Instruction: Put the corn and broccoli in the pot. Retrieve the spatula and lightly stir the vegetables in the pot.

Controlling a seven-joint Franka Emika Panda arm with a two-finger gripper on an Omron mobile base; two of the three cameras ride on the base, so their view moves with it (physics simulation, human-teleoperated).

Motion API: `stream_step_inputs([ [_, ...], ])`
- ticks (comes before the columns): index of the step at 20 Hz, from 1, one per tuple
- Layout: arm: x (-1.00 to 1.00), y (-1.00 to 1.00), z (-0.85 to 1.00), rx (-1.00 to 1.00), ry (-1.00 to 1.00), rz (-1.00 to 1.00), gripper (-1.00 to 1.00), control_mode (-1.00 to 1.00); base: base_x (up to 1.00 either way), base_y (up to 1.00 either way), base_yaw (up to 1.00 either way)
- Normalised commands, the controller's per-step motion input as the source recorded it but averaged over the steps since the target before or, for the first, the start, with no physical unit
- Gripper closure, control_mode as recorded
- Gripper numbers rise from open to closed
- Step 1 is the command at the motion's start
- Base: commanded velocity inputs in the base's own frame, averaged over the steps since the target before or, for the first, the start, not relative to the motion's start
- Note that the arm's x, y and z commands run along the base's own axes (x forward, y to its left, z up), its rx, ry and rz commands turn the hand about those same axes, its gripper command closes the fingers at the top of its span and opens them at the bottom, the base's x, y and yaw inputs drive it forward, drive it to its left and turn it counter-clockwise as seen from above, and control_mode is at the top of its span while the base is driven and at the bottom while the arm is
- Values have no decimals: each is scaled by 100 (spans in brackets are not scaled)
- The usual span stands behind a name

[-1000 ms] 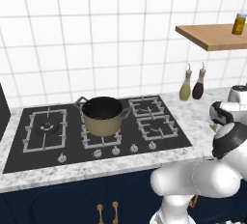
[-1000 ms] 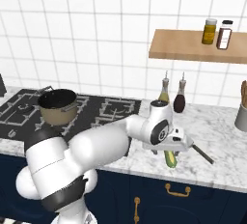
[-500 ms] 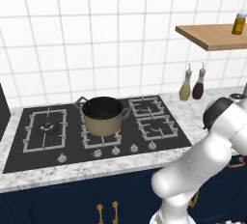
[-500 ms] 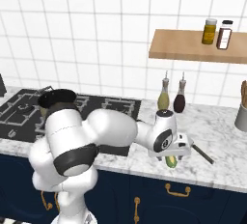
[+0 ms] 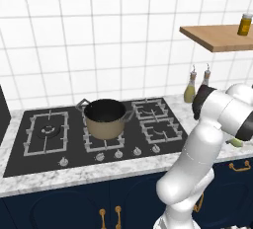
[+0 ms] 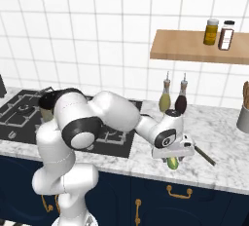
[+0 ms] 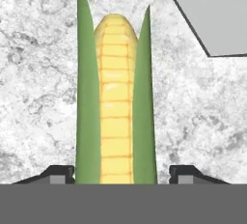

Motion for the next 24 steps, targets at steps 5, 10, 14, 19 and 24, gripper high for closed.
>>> stream_step_inputs([
  [5, -26, 39, 39, -2, -9, 3, 100, -100, 0, 0, 0],
  [10, -37, 98, 100, -18, -7, 13, 100, -100, 0, 0, 0],
  [14, -3, 100, 81, -32, 0, 23, 100, -100, 0, 0, 0],
  [19, 0, 100, 53, -31, 2, 25, 100, -100, 0, 0, 0],
  [24, 0, 100, 61, -23, 2, 25, 100, -100, 0, 0, 0],
])
